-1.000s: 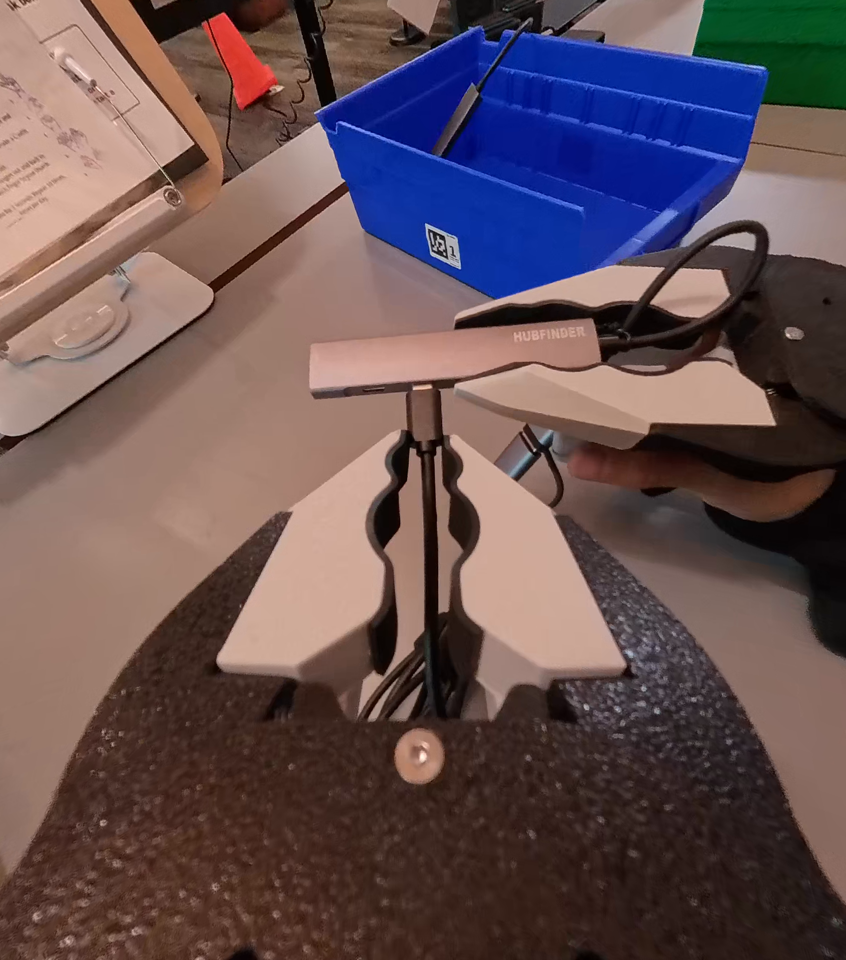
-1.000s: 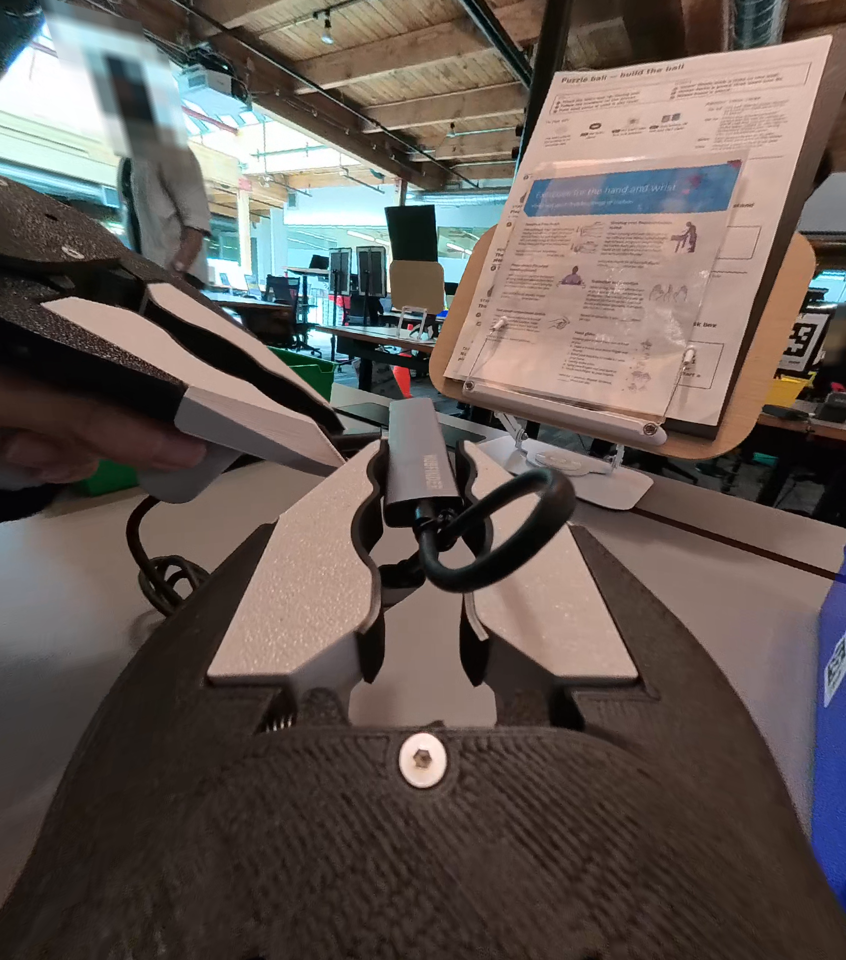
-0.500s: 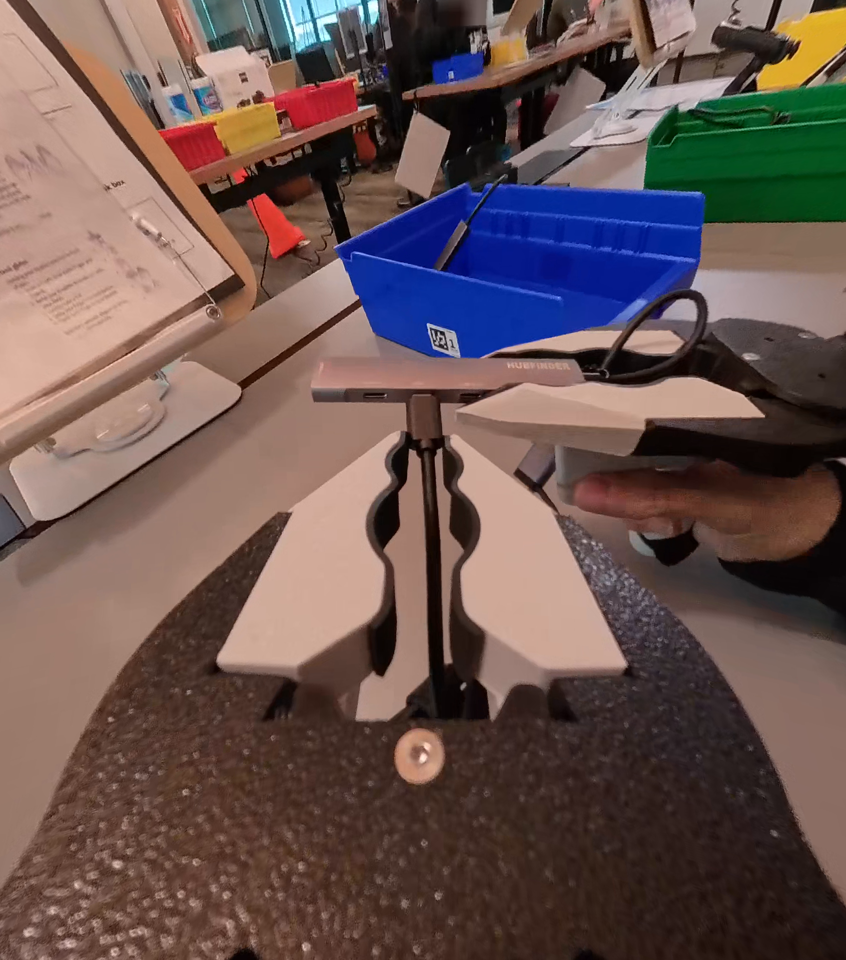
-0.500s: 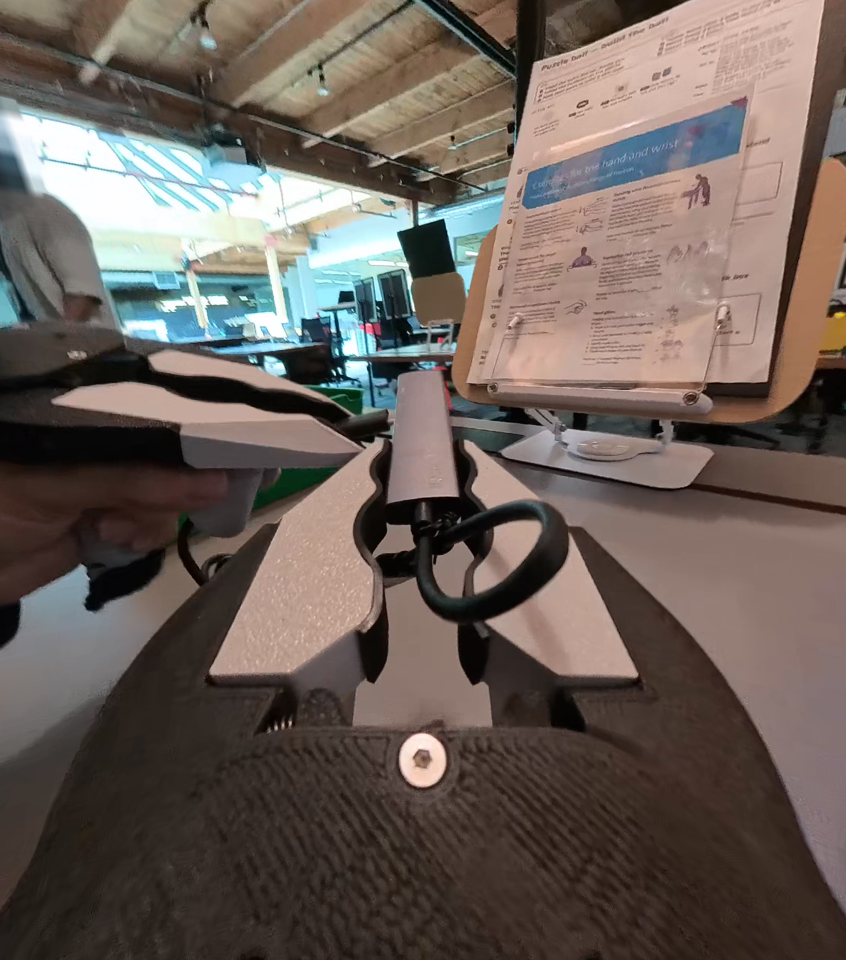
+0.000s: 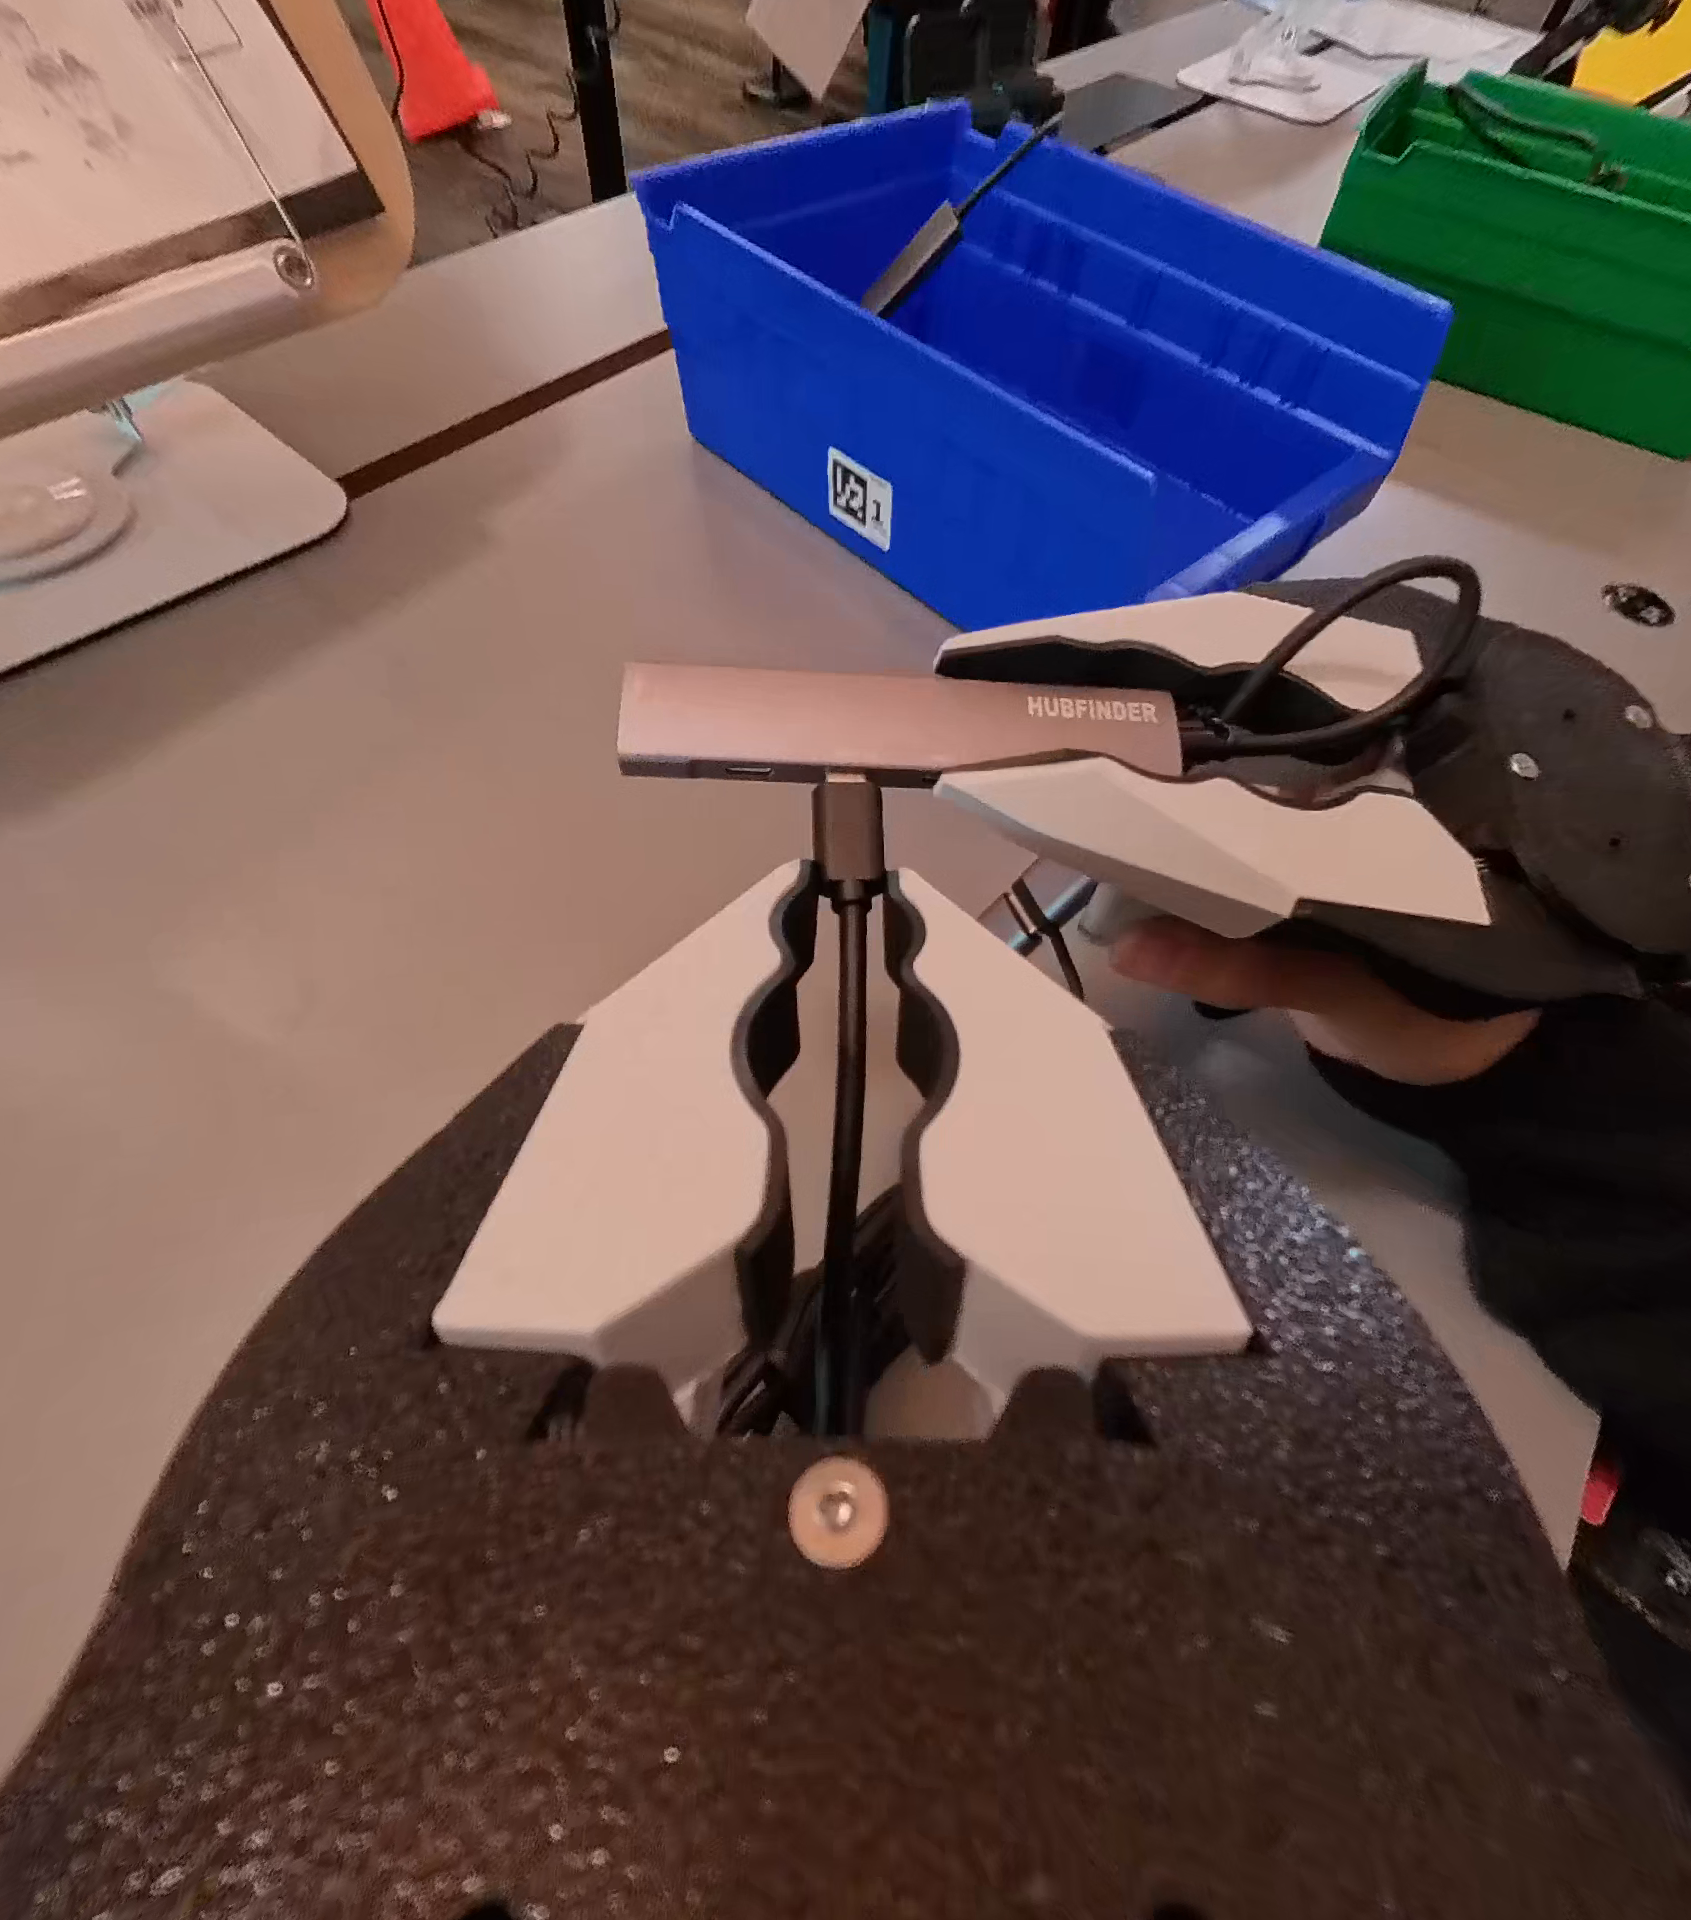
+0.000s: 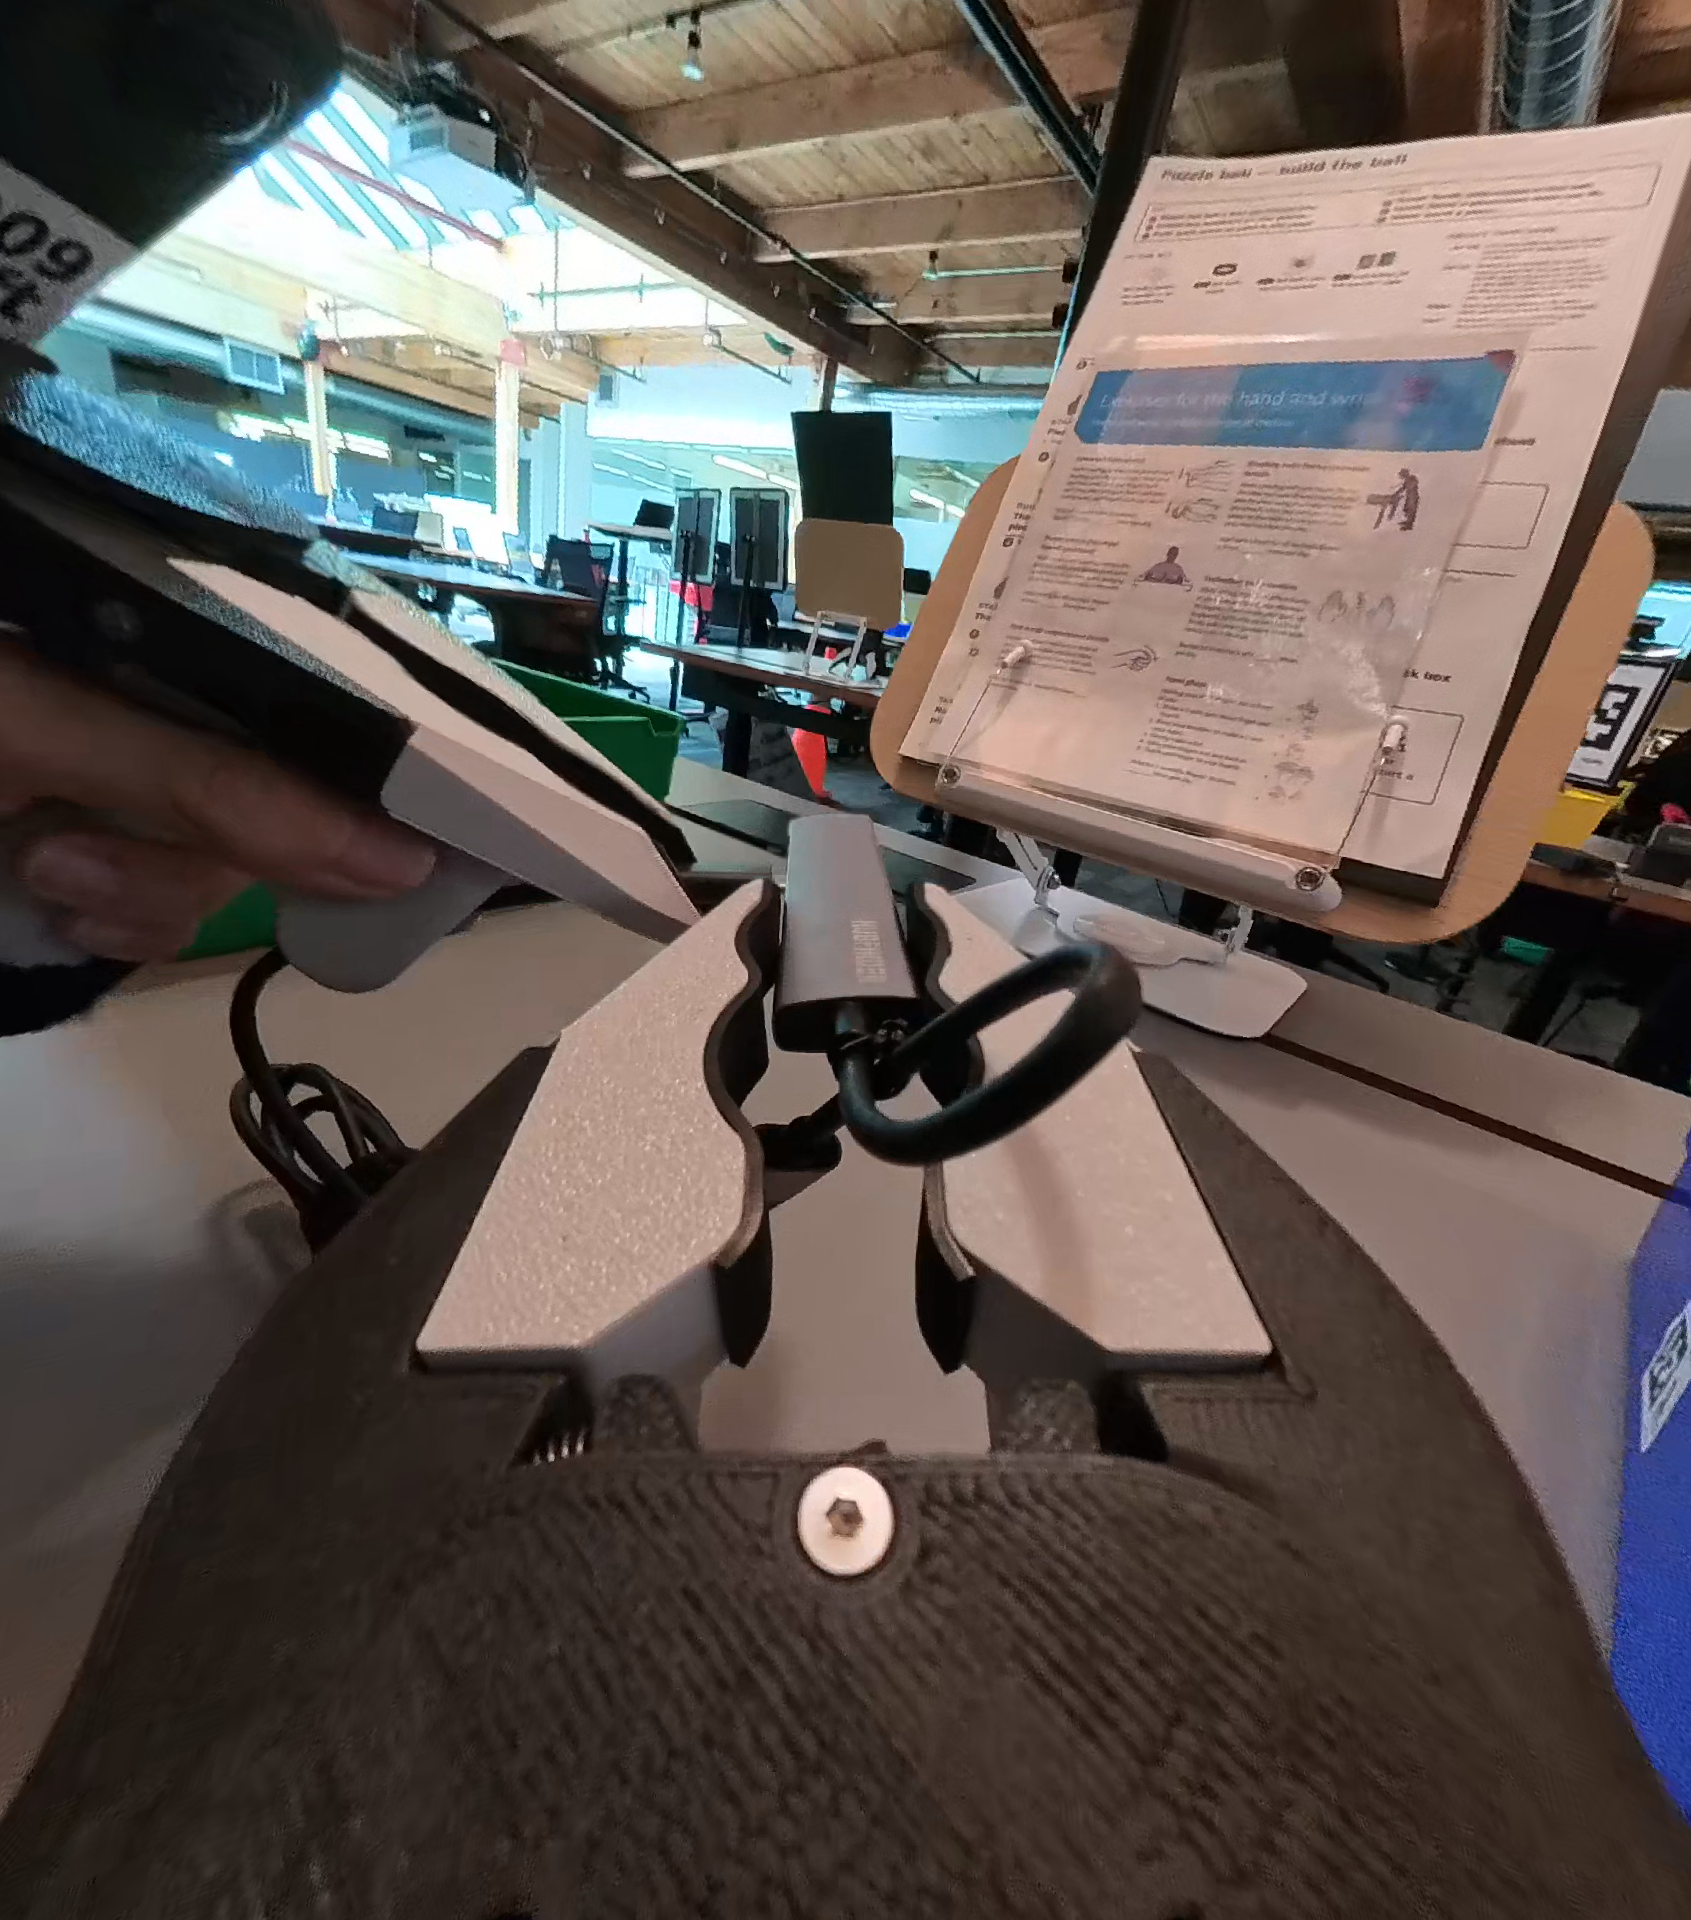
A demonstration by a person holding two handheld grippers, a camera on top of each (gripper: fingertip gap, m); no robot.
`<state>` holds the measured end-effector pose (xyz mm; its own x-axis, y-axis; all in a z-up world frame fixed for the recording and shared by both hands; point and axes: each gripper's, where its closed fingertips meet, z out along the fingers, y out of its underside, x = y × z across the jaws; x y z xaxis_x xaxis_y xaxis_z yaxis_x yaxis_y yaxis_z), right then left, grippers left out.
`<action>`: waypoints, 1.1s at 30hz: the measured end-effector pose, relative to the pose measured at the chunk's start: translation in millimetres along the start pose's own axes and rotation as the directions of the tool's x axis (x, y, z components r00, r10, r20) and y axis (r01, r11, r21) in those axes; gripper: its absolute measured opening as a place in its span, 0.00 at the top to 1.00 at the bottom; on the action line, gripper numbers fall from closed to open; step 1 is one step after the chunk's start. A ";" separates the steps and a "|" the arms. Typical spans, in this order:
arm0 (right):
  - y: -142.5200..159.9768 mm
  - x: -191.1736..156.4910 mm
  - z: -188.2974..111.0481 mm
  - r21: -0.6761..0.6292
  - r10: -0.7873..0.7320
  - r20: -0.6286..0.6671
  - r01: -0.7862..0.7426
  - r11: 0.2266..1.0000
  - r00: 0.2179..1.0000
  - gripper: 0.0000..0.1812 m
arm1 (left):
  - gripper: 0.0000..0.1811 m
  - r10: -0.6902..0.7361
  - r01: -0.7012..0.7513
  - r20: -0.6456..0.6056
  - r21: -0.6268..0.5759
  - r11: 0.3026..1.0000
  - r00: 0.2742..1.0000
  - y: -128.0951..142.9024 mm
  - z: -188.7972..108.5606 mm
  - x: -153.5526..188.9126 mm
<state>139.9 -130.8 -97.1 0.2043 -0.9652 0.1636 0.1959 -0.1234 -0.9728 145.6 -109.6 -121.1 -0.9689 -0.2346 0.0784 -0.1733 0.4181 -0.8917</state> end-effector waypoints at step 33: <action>15.9 -4.5 1.3 -0.118 0.067 0.039 -0.062 0.991 0.997 0.87 | 0.95 0.433 -0.438 0.082 0.061 0.897 0.898 -4.1 5.2 -8.6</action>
<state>143.3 -128.1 -113.0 0.2544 -0.9614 0.1046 0.0686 -0.0899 -0.9936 155.5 -113.8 -120.5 -0.9303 -0.1021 -0.3522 0.2794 0.4245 -0.8612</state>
